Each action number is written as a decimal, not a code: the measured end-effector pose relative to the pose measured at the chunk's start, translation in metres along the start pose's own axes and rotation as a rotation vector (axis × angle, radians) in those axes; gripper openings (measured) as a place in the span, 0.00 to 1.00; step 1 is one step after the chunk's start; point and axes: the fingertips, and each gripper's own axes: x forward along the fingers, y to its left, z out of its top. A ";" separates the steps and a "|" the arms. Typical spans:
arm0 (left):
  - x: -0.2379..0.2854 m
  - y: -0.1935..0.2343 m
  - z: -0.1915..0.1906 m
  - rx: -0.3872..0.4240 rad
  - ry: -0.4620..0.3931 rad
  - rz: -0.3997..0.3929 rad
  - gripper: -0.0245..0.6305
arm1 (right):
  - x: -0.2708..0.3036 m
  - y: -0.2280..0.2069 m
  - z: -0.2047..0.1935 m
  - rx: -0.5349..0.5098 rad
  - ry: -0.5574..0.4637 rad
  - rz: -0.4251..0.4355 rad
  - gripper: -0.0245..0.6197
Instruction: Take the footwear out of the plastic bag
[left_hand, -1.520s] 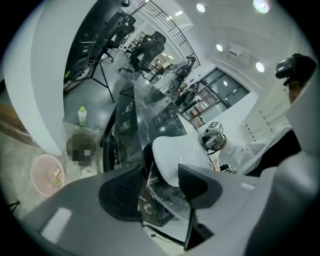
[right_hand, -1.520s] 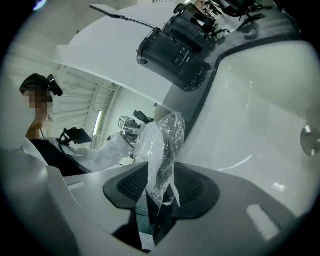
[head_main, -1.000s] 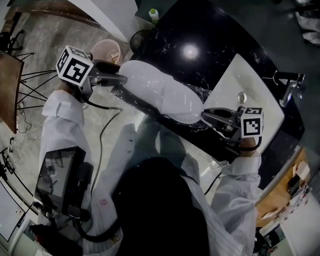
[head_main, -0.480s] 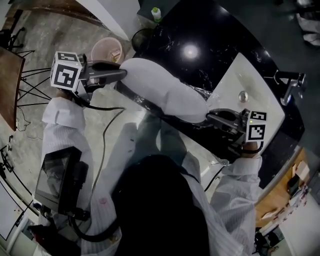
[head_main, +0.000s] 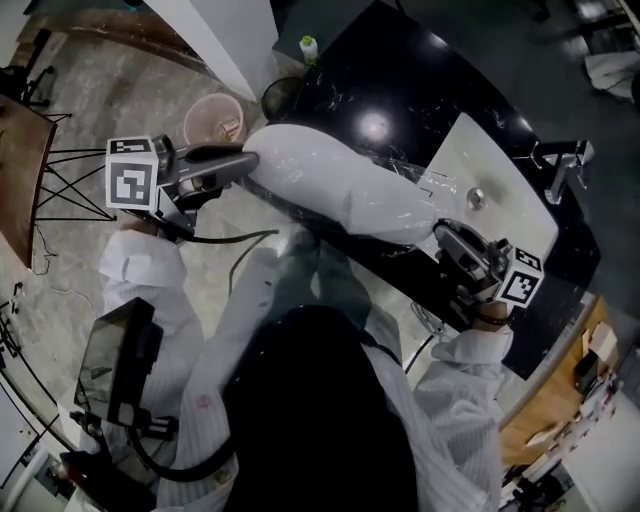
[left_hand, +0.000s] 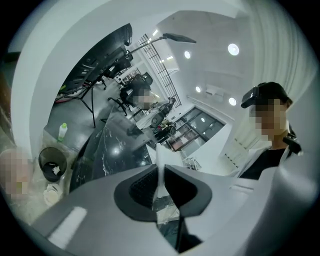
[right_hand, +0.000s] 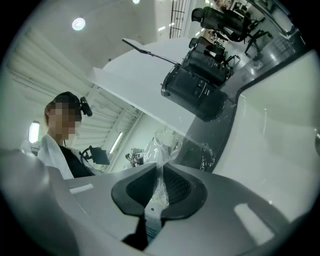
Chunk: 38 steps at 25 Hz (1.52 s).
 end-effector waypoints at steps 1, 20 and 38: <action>0.000 -0.002 0.001 0.005 -0.004 -0.002 0.10 | -0.002 0.002 0.002 -0.012 -0.016 -0.004 0.10; -0.009 -0.043 0.026 0.116 -0.050 -0.058 0.11 | -0.031 0.024 0.031 -0.090 -0.085 0.040 0.06; -0.026 -0.042 0.039 0.120 -0.138 -0.009 0.09 | -0.081 0.016 0.039 -0.038 -0.167 0.012 0.06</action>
